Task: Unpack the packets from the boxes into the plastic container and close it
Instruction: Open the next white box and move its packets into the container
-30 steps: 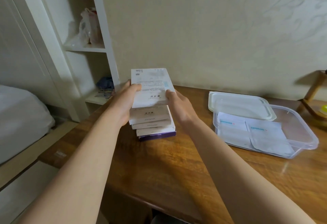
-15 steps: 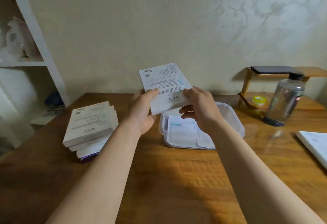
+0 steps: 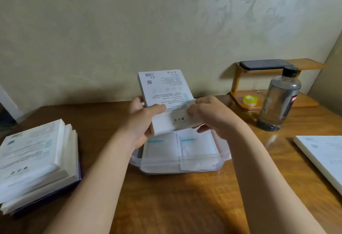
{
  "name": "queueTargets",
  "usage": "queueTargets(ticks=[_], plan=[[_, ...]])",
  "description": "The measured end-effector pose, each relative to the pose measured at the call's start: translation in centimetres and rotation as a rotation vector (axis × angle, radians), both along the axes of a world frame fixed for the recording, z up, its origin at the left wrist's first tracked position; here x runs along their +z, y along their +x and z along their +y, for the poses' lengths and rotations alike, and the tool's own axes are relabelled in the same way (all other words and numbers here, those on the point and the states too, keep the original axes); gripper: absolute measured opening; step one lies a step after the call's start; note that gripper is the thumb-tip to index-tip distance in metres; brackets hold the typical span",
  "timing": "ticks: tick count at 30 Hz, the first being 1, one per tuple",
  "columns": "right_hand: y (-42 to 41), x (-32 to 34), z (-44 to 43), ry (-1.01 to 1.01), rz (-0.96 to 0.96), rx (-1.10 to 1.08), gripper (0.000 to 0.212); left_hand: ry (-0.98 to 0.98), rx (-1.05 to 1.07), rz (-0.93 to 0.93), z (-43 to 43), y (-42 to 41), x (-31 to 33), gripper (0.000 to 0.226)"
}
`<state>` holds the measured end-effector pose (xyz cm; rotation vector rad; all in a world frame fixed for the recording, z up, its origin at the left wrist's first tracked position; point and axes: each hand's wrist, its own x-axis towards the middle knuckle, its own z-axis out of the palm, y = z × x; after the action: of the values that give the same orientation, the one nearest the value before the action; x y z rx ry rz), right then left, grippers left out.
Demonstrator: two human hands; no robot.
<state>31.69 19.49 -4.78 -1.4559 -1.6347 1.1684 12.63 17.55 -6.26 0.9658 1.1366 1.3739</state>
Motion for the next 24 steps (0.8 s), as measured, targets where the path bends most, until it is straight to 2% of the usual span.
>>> queueTargets(ticks=[2,4,6,8,11,16,24], plan=[[-0.5,-0.4,0.7,0.013,0.022,0.016,0.014,0.004,0.0,0.008,0.2,-0.2,-0.4,0.068],[-1.3,-0.6,1.2,0.07,0.106,0.033,0.013,0.009,0.03,-0.004,0.2,-0.1,-0.8,0.054],[-1.8,-0.8,1.9,0.198,0.082,0.019,0.032,0.023,0.061,-0.016,0.5,-0.1,-0.9,0.046],[-2.2,-0.9,2.0,0.39,-0.081,-0.005,0.051,0.029,0.083,-0.042,0.7,-0.1,-0.9,0.044],[-2.5,-1.0,1.8,0.57,-0.144,0.041,0.035,0.02,0.105,-0.109,0.8,-0.4,-0.8,0.037],[-2.2,-1.1,1.5,0.543,-0.197,0.16,0.022,0.027,0.103,-0.099,0.9,-0.9,-0.7,0.035],[-3.3,-1.2,1.2,0.636,-0.239,0.109,0.008,0.063,0.072,-0.015,0.9,-1.2,-0.9,0.042]])
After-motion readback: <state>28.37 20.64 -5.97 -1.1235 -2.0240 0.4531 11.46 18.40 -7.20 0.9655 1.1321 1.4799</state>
